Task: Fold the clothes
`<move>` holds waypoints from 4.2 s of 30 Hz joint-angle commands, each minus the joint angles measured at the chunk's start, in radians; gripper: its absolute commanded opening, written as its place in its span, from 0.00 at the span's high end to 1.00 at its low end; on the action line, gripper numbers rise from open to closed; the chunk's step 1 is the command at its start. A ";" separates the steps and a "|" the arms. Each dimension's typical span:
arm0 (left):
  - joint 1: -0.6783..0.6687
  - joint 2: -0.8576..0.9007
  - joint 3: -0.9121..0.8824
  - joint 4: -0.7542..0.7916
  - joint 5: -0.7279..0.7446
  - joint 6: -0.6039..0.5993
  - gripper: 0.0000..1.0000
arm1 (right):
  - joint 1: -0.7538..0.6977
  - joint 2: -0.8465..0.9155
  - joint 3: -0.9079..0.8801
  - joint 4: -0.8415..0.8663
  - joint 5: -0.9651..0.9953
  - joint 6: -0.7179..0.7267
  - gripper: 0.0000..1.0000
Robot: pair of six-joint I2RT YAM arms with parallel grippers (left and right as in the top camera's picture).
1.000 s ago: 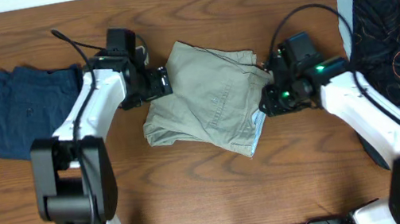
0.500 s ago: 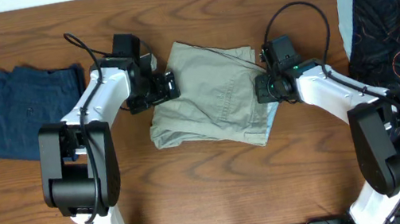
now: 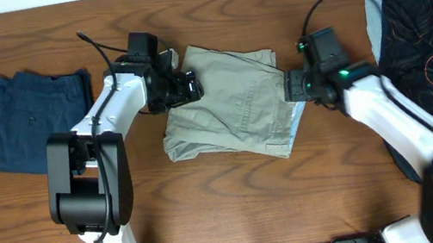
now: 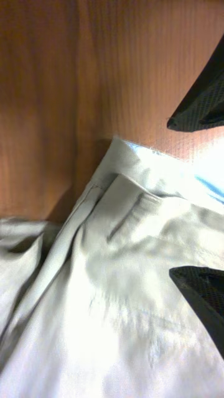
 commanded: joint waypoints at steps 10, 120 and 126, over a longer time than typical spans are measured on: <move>-0.011 0.036 -0.039 0.051 0.011 0.026 0.68 | -0.003 -0.237 0.002 -0.198 0.016 -0.003 0.32; 0.352 -0.321 -0.021 -0.203 -0.148 0.181 0.02 | -0.003 -0.238 0.002 -0.320 0.017 0.000 0.22; 0.309 -0.165 -0.021 -0.182 -0.152 0.206 0.01 | -0.003 -0.238 0.002 -0.333 0.017 0.000 0.21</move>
